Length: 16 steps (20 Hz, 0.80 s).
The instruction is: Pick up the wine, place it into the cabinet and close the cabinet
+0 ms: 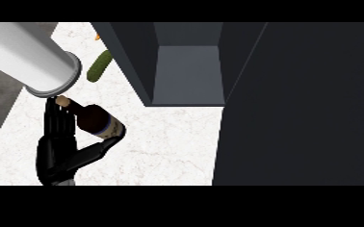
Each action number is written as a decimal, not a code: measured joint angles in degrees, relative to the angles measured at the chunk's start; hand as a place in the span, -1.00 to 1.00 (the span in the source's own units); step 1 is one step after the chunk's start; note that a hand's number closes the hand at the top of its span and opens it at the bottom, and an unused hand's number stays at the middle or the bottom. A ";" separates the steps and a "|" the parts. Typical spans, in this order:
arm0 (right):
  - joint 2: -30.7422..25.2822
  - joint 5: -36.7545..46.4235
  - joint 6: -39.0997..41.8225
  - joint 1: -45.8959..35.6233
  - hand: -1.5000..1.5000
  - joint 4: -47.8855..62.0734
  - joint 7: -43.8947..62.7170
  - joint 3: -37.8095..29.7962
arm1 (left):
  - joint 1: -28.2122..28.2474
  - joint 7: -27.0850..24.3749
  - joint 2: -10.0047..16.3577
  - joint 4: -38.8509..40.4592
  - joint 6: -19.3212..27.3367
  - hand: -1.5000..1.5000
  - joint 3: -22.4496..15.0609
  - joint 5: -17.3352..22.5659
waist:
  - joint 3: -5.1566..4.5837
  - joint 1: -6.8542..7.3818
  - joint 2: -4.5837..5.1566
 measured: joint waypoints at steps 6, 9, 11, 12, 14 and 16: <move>0.45 0.25 -0.09 0.20 -1.00 0.00 0.11 1.56 | -1.48 -3.44 0.06 5.44 -1.54 -1.00 1.20 0.75 | 0.00 -0.02 0.00; 0.51 0.33 -0.24 -0.25 -1.00 0.08 -0.02 1.28 | -1.77 -6.71 0.14 9.50 -3.85 -1.00 2.43 1.81 | 0.00 -0.02 0.02; 0.43 0.22 -0.31 -0.35 -1.00 -0.03 0.61 0.95 | -1.94 -7.45 0.49 10.66 -4.66 -1.00 3.19 2.32 | 0.00 -0.02 0.01; 0.54 0.24 -0.42 -0.57 -1.00 0.02 0.71 0.98 | -1.65 -6.97 0.58 10.00 -4.60 -1.00 3.07 2.26 | 0.00 0.03 0.01; 0.37 0.24 -0.41 -1.24 -1.00 0.03 1.16 0.79 | -2.26 -8.60 0.28 12.42 -5.21 -1.00 3.37 2.37 | 0.00 0.01 0.01; 0.19 0.24 -0.63 -2.20 -1.00 -0.01 2.32 0.95 | -2.97 -9.62 0.03 14.20 -5.48 -1.00 3.62 2.59 | 0.00 0.01 0.01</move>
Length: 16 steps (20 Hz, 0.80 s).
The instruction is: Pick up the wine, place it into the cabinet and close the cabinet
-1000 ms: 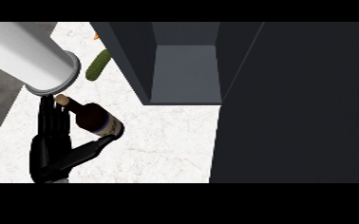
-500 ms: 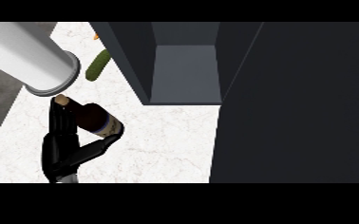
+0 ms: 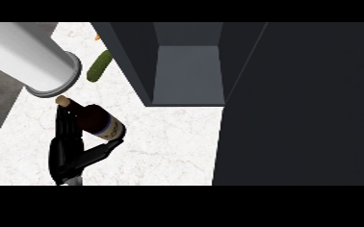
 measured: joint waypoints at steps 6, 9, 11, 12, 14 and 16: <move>-0.33 -0.26 1.01 0.92 -1.00 -0.12 -0.65 -1.03 | -2.75 -2.57 -0.30 5.63 -0.19 -1.00 0.65 0.54 | 0.01 -0.15 0.00; 0.08 0.01 -0.13 -0.46 -1.00 -0.07 0.72 0.22 | -3.91 -3.88 -0.01 8.39 -1.71 -1.00 1.19 1.48 | 0.00 -0.09 0.00; 0.03 0.08 -0.53 -1.37 -1.00 -0.04 1.41 0.09 | -5.17 -4.24 -0.02 10.04 -2.03 -1.00 1.47 1.69 | -0.01 -0.08 0.00; -0.06 0.08 -0.39 -1.56 -1.00 0.04 1.31 -0.26 | -5.41 -4.56 -0.20 10.38 -1.60 -1.00 0.89 2.11 | -0.01 -0.05 0.00; 0.11 0.24 -0.75 -1.38 -1.00 -0.04 1.54 0.74 | -6.95 -5.83 0.02 12.87 -2.24 -1.00 1.83 2.62 | -0.01 -0.12 0.00; 0.14 0.32 -1.01 -1.69 -1.00 0.06 1.72 0.46 | -7.56 -6.49 0.10 13.50 -3.03 -1.00 2.28 3.23 | -0.01 -0.06 0.00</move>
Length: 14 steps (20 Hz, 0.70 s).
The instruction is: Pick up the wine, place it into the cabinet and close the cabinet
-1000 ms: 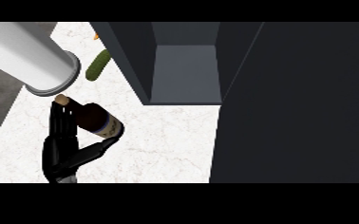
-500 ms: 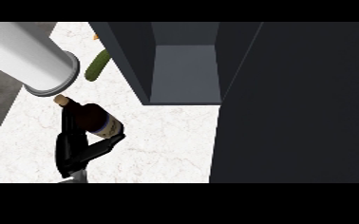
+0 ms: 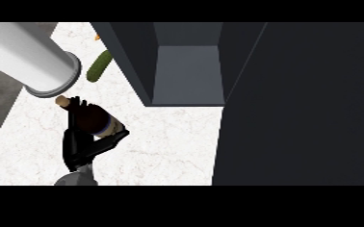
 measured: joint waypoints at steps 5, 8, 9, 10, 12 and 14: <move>0.68 0.37 -0.14 1.46 -1.00 0.04 -1.17 2.01 | -2.22 -2.57 -0.28 3.53 -2.23 1.00 -0.02 1.87 | 0.00 -0.11 -0.01; -0.06 0.34 -0.73 -1.65 -1.00 0.15 0.94 -0.02 | -2.59 -2.21 0.62 4.22 -5.22 1.00 -0.51 2.38 | 0.00 -0.01 -0.01; 0.01 0.35 -0.78 -1.52 -1.00 0.11 0.97 0.29 | -3.12 -2.82 0.57 4.86 -5.31 1.00 -1.00 1.66 | 0.03 -0.06 -0.02; -0.27 0.31 -0.68 -2.00 -1.00 0.16 1.34 -0.37 | -3.52 -3.39 0.92 5.54 -5.87 1.00 -1.19 1.24 | 0.05 -0.05 -0.04; -0.38 0.19 0.36 0.37 -1.00 0.08 -0.48 -0.97 | -4.43 -4.90 1.64 7.08 -6.73 1.00 -1.29 0.42 | 0.11 -0.16 -0.08; -0.30 0.28 0.66 0.64 -1.00 0.27 -1.15 -0.67 | -5.70 -5.68 1.95 7.74 -4.77 1.00 -2.42 -2.26 | 0.12 -0.20 -0.07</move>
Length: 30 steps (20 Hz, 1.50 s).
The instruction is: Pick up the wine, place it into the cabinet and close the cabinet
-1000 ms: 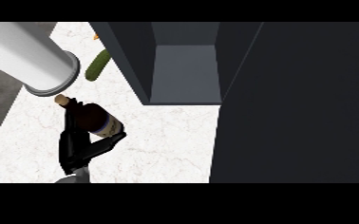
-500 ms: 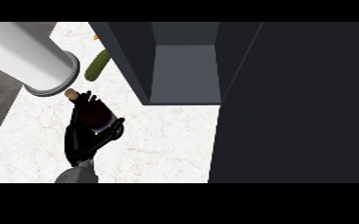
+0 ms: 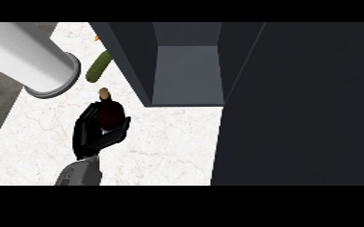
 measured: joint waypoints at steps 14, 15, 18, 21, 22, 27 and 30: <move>0.44 -0.37 1.57 1.37 -1.00 0.31 -2.13 -1.61 | 3.58 -6.21 8.56 -1.02 -12.74 1.00 -2.21 -3.14 | -0.07 0.28 0.02; 0.34 -0.47 1.63 1.23 -1.00 0.27 -1.86 -2.00 | 3.81 -7.52 8.77 -0.97 -12.85 1.00 -2.17 -3.68 | -0.08 0.28 0.03; 0.91 -0.43 1.28 1.24 -1.00 0.31 -1.39 -1.22 | 5.74 -7.43 9.68 -5.91 -13.09 1.00 -1.78 -3.40 | -0.09 0.47 -0.01; 0.98 -0.47 1.17 1.20 -1.00 0.18 -0.88 -1.11 | 7.15 -3.28 9.90 -12.28 -15.33 1.00 -1.95 -0.49 | -0.07 0.56 -0.08; 1.21 -0.43 1.14 1.40 -1.00 0.19 -1.14 -0.75 | 7.95 -1.92 9.78 -14.63 -15.82 1.00 -2.33 0.18 | -0.06 0.59 -0.09; 0.96 -0.60 1.83 1.50 -1.00 0.33 -1.60 -1.71 | 9.94 7.42 8.84 -26.35 -15.32 1.00 -4.47 2.84 | -0.05 0.62 -0.08; 1.36 -0.58 1.35 0.91 -1.00 0.29 -0.62 -0.95 | 10.29 13.02 7.36 -33.21 -12.20 1.00 -7.20 1.75 | -0.04 0.57 -0.09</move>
